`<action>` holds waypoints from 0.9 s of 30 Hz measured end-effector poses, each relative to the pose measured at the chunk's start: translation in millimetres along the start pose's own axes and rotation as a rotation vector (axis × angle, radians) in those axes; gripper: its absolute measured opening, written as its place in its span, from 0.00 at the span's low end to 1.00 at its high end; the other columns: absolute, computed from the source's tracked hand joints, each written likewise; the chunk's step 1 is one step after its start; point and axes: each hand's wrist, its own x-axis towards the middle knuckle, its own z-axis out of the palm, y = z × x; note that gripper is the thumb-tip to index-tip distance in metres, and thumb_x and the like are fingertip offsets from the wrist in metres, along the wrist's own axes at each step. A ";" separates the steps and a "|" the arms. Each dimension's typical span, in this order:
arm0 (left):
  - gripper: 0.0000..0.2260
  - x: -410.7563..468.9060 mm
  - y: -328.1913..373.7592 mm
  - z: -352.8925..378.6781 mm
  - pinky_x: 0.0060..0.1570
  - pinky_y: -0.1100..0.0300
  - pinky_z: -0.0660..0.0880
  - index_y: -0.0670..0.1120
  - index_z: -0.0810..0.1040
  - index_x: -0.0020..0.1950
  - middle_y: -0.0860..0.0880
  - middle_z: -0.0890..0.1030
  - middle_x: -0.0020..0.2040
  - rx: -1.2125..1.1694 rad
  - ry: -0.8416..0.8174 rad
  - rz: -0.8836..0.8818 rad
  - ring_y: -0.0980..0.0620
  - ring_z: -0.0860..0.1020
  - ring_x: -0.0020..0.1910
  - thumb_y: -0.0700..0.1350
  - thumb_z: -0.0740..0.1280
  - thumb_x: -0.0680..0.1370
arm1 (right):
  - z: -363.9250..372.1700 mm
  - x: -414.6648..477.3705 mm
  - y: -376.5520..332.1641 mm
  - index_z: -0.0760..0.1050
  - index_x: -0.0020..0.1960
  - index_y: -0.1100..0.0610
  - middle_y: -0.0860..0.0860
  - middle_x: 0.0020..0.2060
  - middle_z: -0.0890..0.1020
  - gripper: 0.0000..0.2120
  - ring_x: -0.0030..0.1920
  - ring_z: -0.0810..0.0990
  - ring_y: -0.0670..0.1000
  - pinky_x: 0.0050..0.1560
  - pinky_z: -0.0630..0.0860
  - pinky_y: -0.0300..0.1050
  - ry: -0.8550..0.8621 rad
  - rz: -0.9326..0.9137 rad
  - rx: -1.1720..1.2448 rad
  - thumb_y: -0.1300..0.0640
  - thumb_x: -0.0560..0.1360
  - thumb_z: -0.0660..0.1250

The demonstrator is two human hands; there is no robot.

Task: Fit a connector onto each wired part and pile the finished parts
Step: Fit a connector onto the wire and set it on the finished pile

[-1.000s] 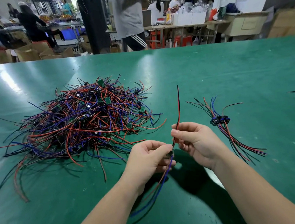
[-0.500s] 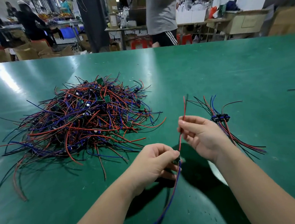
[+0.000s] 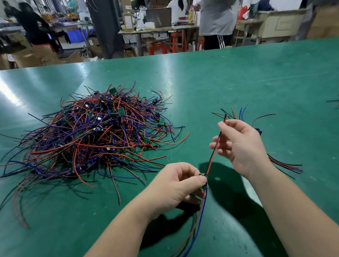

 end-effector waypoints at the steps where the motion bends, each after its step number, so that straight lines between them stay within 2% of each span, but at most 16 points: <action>1: 0.06 -0.5 -1.0 -0.2 0.33 0.63 0.77 0.43 0.74 0.40 0.42 0.79 0.39 0.035 -0.007 -0.008 0.56 0.78 0.32 0.38 0.67 0.77 | -1.3 0.8 -1.0 0.74 0.41 0.56 0.51 0.25 0.79 0.06 0.27 0.81 0.50 0.26 0.74 0.35 0.005 -0.029 0.025 0.62 0.76 0.67; 3: 0.06 -1.3 -2.7 0.2 0.34 0.64 0.77 0.43 0.74 0.40 0.44 0.79 0.37 0.090 -0.020 -0.029 0.55 0.78 0.32 0.38 0.67 0.77 | -6.3 2.9 -4.0 0.77 0.38 0.59 0.51 0.27 0.81 0.06 0.29 0.82 0.49 0.30 0.76 0.36 0.015 -0.042 0.088 0.66 0.73 0.70; 5: 0.06 -1.1 -3.4 0.4 0.35 0.63 0.77 0.44 0.74 0.40 0.45 0.79 0.36 0.111 -0.020 -0.041 0.55 0.78 0.32 0.39 0.68 0.77 | -12.4 5.2 -6.3 0.78 0.39 0.59 0.51 0.28 0.81 0.05 0.29 0.82 0.49 0.29 0.75 0.35 0.036 0.015 0.140 0.66 0.71 0.71; 7: 0.06 -1.2 -2.8 -0.1 0.34 0.64 0.76 0.44 0.74 0.40 0.44 0.80 0.37 0.119 -0.020 -0.045 0.55 0.79 0.32 0.39 0.68 0.77 | -17.9 7.9 -7.3 0.77 0.39 0.59 0.51 0.26 0.80 0.05 0.28 0.81 0.48 0.26 0.74 0.34 0.079 0.061 0.142 0.60 0.74 0.70; 9: 0.06 -2.0 -2.0 -0.1 0.34 0.64 0.77 0.43 0.75 0.40 0.42 0.80 0.39 0.127 -0.013 -0.047 0.55 0.78 0.32 0.39 0.68 0.77 | -20.2 12.6 -6.4 0.77 0.43 0.59 0.52 0.27 0.81 0.09 0.28 0.81 0.48 0.25 0.74 0.35 0.094 0.093 0.125 0.55 0.78 0.65; 12: 0.06 -1.1 0.5 2.1 0.33 0.61 0.78 0.42 0.75 0.40 0.42 0.79 0.38 0.031 0.094 -0.038 0.55 0.79 0.31 0.39 0.68 0.76 | -17.1 14.0 -1.3 0.72 0.53 0.55 0.53 0.45 0.79 0.08 0.40 0.81 0.52 0.34 0.76 0.43 0.144 0.067 -0.087 0.51 0.81 0.60; 14: 0.06 2.4 2.5 1.3 0.31 0.60 0.78 0.41 0.74 0.41 0.45 0.79 0.34 -0.065 0.235 -0.019 0.55 0.79 0.30 0.40 0.68 0.77 | -13.1 7.4 2.8 0.70 0.50 0.51 0.52 0.46 0.76 0.03 0.41 0.78 0.49 0.36 0.72 0.42 0.137 -0.104 -0.300 0.54 0.78 0.64; 16: 0.06 6.3 3.8 -1.9 0.30 0.61 0.78 0.41 0.74 0.42 0.47 0.79 0.33 -0.144 0.363 0.003 0.55 0.79 0.29 0.41 0.68 0.77 | -6.3 -4.8 7.8 0.74 0.47 0.49 0.49 0.41 0.79 0.07 0.35 0.78 0.47 0.35 0.73 0.40 -0.134 -0.260 -0.369 0.58 0.74 0.70; 18: 0.06 7.7 3.7 -5.1 0.30 0.61 0.78 0.40 0.75 0.44 0.46 0.80 0.35 -0.195 0.430 0.020 0.54 0.78 0.29 0.42 0.68 0.77 | 2.5 -17.7 13.2 0.79 0.48 0.48 0.48 0.43 0.81 0.10 0.35 0.78 0.47 0.38 0.75 0.38 -0.465 -0.304 -0.470 0.57 0.68 0.74; 20: 0.07 7.0 2.6 -7.3 0.30 0.60 0.78 0.40 0.76 0.45 0.46 0.81 0.35 -0.233 0.435 0.031 0.54 0.79 0.30 0.43 0.68 0.77 | 10.5 -23.8 19.7 0.81 0.48 0.48 0.49 0.44 0.83 0.13 0.37 0.79 0.49 0.43 0.78 0.43 -0.587 -0.357 -0.638 0.58 0.66 0.77; 24: 0.07 6.8 2.2 -9.4 0.31 0.60 0.78 0.42 0.79 0.48 0.49 0.84 0.39 -0.287 0.392 0.070 0.54 0.81 0.34 0.45 0.65 0.78 | 17.6 -21.2 22.6 0.81 0.46 0.48 0.51 0.40 0.84 0.12 0.36 0.81 0.54 0.43 0.79 0.50 -0.451 -0.426 -0.630 0.64 0.69 0.75; 27: 0.04 8.6 0.7 -15.3 0.33 0.61 0.78 0.46 0.80 0.47 0.50 0.84 0.40 -0.163 0.478 0.129 0.55 0.82 0.36 0.41 0.66 0.78 | 7.7 -8.3 11.1 0.79 0.43 0.48 0.51 0.39 0.84 0.15 0.35 0.81 0.49 0.39 0.78 0.44 -0.232 -0.434 -0.542 0.69 0.70 0.71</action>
